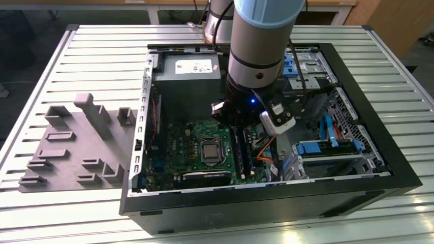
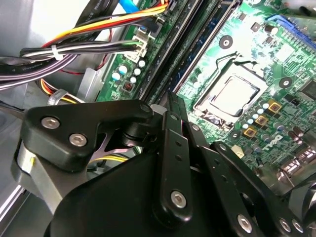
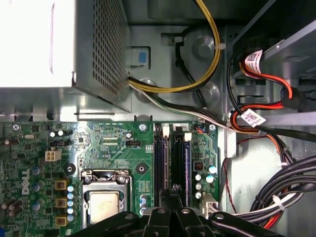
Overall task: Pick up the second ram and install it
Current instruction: 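Press down the second ram until it locks into place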
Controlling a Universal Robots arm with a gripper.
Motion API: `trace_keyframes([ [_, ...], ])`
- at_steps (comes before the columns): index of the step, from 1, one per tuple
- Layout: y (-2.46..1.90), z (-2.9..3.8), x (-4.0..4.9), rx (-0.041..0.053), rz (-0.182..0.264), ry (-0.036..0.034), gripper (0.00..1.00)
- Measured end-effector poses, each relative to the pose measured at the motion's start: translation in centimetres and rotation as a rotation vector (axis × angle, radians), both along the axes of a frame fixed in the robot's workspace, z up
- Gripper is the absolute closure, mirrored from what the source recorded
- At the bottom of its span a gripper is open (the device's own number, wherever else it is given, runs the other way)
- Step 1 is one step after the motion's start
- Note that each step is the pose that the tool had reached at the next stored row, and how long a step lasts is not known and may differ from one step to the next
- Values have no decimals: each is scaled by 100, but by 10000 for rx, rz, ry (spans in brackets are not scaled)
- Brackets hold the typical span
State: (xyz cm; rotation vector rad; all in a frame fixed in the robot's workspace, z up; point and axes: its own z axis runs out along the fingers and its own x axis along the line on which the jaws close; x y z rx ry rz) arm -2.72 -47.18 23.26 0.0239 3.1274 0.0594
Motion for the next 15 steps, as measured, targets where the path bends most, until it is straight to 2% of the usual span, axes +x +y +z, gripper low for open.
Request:
trace_keyframes([
  [5,35,0,-1,1,-1,0,89],
  [15,158,-1,0,1,0,0,89],
])
